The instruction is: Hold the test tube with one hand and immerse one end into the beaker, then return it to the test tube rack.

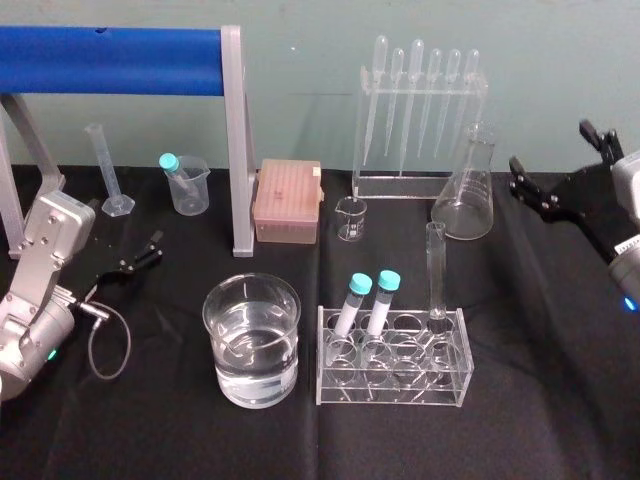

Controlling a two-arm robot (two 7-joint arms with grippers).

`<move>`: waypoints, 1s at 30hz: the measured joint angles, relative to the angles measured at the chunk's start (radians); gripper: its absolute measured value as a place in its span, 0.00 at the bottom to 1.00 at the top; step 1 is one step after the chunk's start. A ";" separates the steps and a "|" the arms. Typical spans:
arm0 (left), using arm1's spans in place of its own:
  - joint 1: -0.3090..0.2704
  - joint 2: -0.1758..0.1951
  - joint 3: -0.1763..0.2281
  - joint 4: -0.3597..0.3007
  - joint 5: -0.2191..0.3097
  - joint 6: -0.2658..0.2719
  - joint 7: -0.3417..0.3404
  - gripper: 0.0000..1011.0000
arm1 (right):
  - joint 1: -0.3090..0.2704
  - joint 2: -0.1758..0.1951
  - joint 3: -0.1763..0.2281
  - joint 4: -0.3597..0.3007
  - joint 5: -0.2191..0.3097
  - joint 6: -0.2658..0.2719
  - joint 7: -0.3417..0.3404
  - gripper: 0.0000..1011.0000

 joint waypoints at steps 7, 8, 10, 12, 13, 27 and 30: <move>0.000 0.000 0.000 0.000 0.000 0.000 0.000 0.99 | 0.010 -0.005 0.001 -0.053 -0.024 -0.032 0.040 0.99; 0.000 0.000 0.000 0.000 0.000 0.000 0.000 0.99 | 0.012 -0.006 0.000 -0.058 -0.026 -0.035 0.045 0.99; 0.000 0.000 0.000 0.000 0.000 0.000 0.000 0.99 | 0.016 -0.009 -0.003 -0.072 -0.033 -0.044 0.063 0.99; 0.000 0.000 0.000 0.000 0.000 0.000 0.000 0.99 | 0.020 -0.013 -0.007 -0.084 -0.038 -0.054 0.081 0.99; 0.000 0.000 0.000 0.000 0.000 0.000 0.000 0.99 | 0.022 -0.014 -0.008 -0.086 -0.039 -0.057 0.086 0.99; 0.000 0.000 0.000 0.000 0.000 0.000 0.000 0.99 | 0.051 -0.070 -0.051 -0.089 -0.065 -0.088 0.184 0.99; 0.000 0.000 0.000 0.000 0.000 0.000 0.000 0.99 | 0.057 -0.090 -0.060 -0.079 -0.059 -0.088 0.207 0.99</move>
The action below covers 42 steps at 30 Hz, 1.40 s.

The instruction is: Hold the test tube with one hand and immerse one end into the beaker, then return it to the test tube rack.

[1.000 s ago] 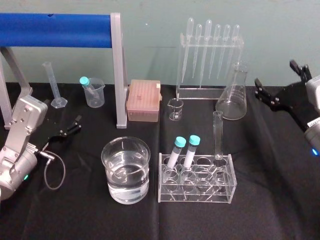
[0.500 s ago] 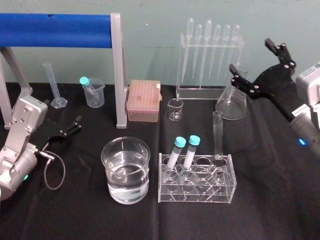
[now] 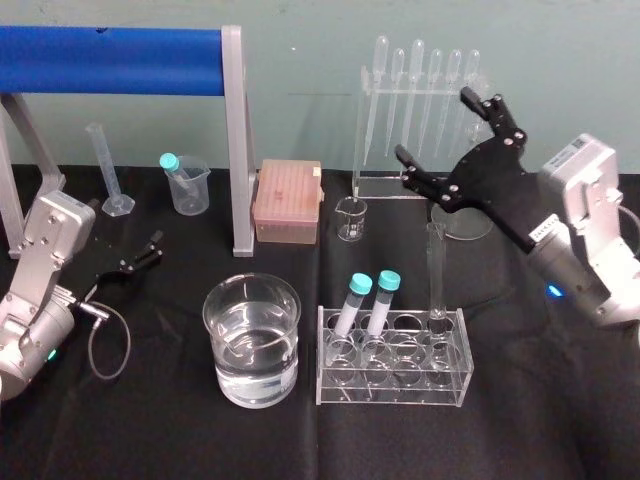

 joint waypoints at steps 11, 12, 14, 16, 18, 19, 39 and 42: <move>0.000 0.000 0.000 0.000 0.000 0.000 0.000 0.99 | -0.034 -0.055 -0.002 -0.014 0.036 0.042 0.034 0.99; 0.000 0.000 0.000 0.000 0.000 0.000 0.000 0.99 | -0.044 -0.060 0.003 -0.022 0.041 0.056 0.034 0.99; 0.000 0.000 0.000 0.000 0.000 0.000 0.000 0.99 | -0.056 -0.063 0.008 -0.033 0.046 0.069 0.033 0.99; 0.000 0.000 0.000 0.000 0.000 0.000 0.000 0.99 | -0.077 -0.065 0.018 -0.052 0.052 0.086 0.031 0.99; 0.000 0.000 0.000 0.000 0.000 0.000 0.000 0.99 | -0.100 -0.066 0.026 -0.072 0.055 0.099 0.027 0.99; 0.000 0.000 0.000 0.000 0.000 0.000 0.000 0.99 | -0.100 -0.066 0.026 -0.072 0.055 0.099 0.027 0.99; 0.000 0.000 0.000 0.000 0.000 0.000 0.000 0.99 | -0.233 -0.071 0.085 -0.110 0.014 0.158 0.005 0.99; 0.000 0.000 0.000 0.000 0.000 0.000 0.000 0.99 | -0.231 -0.076 0.085 -0.094 0.010 0.157 0.013 0.99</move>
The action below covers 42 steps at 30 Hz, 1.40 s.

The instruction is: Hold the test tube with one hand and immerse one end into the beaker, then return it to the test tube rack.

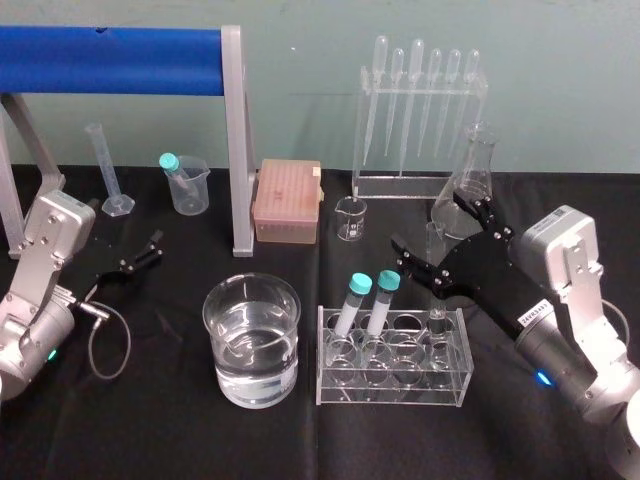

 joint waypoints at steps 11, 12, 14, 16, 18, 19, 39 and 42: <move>0.000 0.000 0.000 0.000 0.000 0.000 0.000 0.99 | 0.017 -0.037 0.013 0.068 0.024 -0.024 0.068 0.99; 0.000 0.000 0.000 0.000 0.000 0.000 0.000 0.99 | 0.016 -0.041 0.014 0.071 0.027 -0.025 0.074 0.99; 0.000 0.000 0.000 0.000 0.000 0.000 0.000 0.99 | 0.015 -0.046 0.017 0.075 0.029 -0.025 0.080 0.99; 0.000 0.000 0.000 0.000 0.000 0.000 0.000 0.99 | 0.015 -0.053 0.020 0.080 0.030 -0.025 0.088 0.99; 0.000 0.000 0.000 0.000 0.000 0.000 0.000 0.99 | 0.014 -0.058 0.023 0.085 0.032 -0.026 0.093 0.99; 0.000 0.000 0.000 0.000 0.000 0.000 0.000 0.99 | 0.012 -0.062 0.027 0.089 0.036 -0.026 0.098 0.99; 0.000 0.000 0.000 0.000 0.000 0.000 0.000 0.99 | -0.026 -0.126 0.097 0.129 0.155 -0.076 0.185 0.99; 0.000 0.000 0.000 0.000 0.000 0.000 0.000 0.99 | -0.027 -0.130 0.103 0.132 0.165 -0.074 0.190 0.99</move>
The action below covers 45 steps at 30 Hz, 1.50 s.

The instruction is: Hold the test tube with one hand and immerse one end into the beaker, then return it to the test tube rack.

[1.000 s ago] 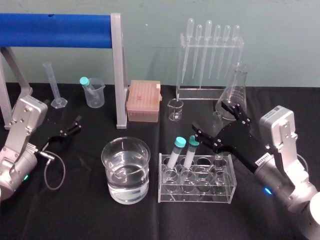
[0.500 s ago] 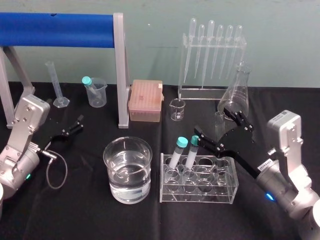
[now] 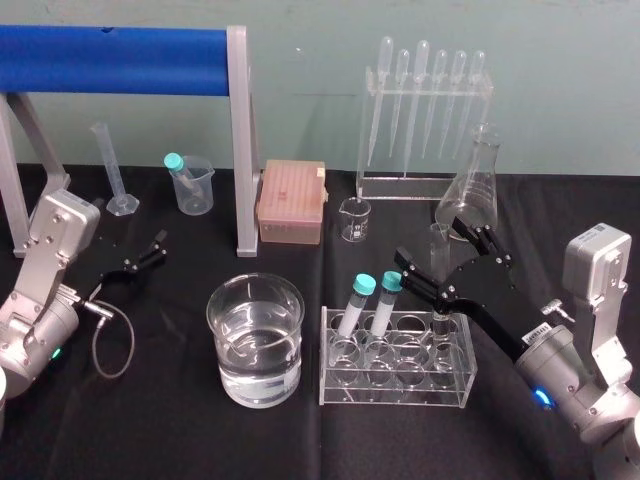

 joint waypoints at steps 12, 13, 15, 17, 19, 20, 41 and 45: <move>0.000 0.000 0.000 0.000 0.000 0.000 0.000 0.99 | 0.014 -0.004 0.005 0.014 0.051 0.062 0.020 0.99; 0.000 0.000 0.000 0.000 0.000 0.000 0.000 0.99 | 0.015 -0.003 0.004 0.014 0.053 0.064 0.020 0.99; 0.000 0.000 0.000 0.000 0.000 0.000 0.000 0.99 | 0.016 -0.002 0.003 0.014 0.054 0.066 0.022 0.99; 0.000 0.000 0.000 0.000 0.000 0.000 0.000 0.99 | 0.020 0.003 -0.003 0.013 0.053 0.068 0.023 0.99; 0.000 0.000 0.000 0.000 0.000 0.000 0.000 0.99 | 0.020 0.004 -0.003 0.012 0.052 0.068 0.023 0.99; 0.000 0.000 0.000 0.000 0.000 0.000 0.000 0.99 | 0.020 0.004 -0.003 0.012 0.052 0.068 0.023 0.99; 0.000 0.000 0.000 0.000 0.000 0.000 0.000 0.99 | 0.019 0.002 -0.001 0.012 0.053 0.068 0.023 0.96; 0.000 0.000 0.000 0.000 0.000 0.000 0.000 0.99 | 0.018 0.001 -0.001 0.012 0.053 0.068 0.023 0.87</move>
